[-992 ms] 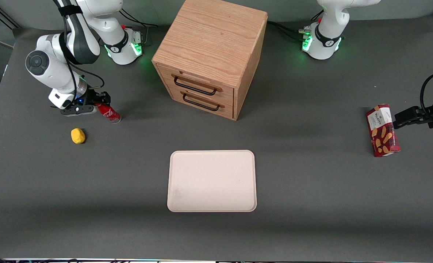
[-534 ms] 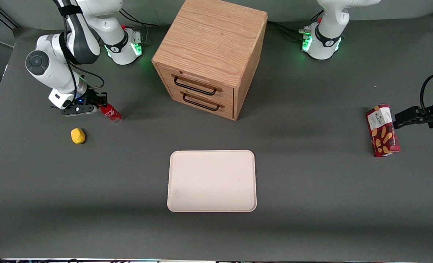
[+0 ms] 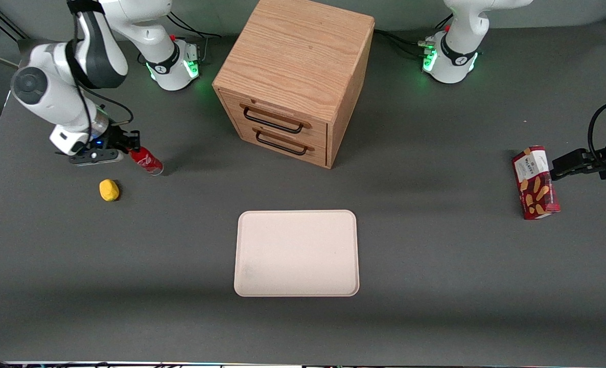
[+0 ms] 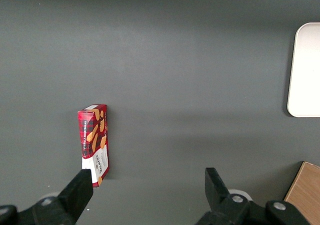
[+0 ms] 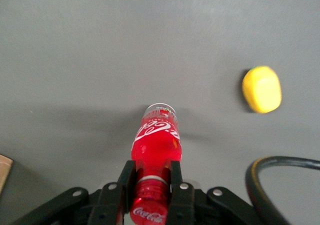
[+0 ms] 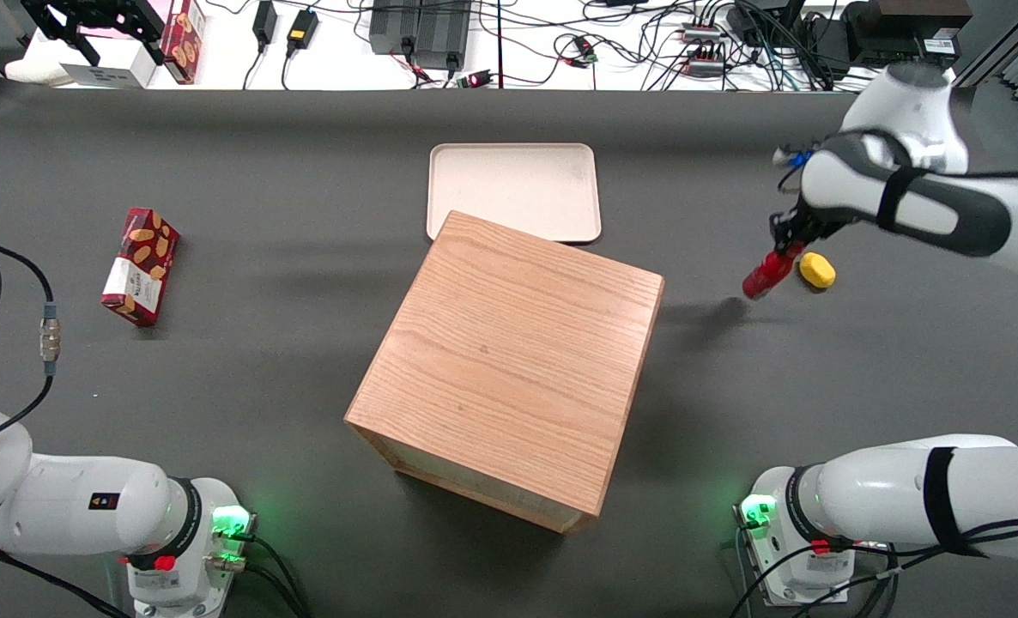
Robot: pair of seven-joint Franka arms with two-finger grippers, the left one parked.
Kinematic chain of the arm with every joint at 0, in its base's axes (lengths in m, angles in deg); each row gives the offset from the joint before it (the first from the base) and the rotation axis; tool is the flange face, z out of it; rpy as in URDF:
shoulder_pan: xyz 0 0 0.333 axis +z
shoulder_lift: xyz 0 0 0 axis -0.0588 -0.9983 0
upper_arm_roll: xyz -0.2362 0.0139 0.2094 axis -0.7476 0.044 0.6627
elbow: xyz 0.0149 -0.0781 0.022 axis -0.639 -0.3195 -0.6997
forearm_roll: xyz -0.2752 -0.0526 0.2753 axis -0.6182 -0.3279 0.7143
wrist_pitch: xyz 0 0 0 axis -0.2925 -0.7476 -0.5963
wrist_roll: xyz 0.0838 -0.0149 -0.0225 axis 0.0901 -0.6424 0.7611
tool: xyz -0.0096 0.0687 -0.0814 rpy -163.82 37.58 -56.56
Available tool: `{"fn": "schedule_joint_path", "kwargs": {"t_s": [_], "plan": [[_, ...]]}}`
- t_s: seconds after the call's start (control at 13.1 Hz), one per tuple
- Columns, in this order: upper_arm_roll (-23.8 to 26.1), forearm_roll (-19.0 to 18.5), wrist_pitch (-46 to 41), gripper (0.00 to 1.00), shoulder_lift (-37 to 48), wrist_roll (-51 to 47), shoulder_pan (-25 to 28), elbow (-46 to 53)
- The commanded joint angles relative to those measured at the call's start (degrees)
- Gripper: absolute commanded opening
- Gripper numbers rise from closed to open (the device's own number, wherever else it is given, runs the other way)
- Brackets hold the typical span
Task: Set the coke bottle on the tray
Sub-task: 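Lift the bottle and carry it with the right gripper to the tray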
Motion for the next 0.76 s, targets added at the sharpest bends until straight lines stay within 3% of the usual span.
{"fn": "schedule_joint_path", "kwargs": {"t_s": [0.0,0.23,0.69], "plan": [[0.8,-0.2,-11.0,0.0,-6.4,1.0,0.0,16.7],[2.1,0.3,-22.1,0.0,-14.6,0.6,-0.1,35.8],[6.8,1.1,-32.0,0.0,-28.8,-0.9,-0.2,64.8]]}}
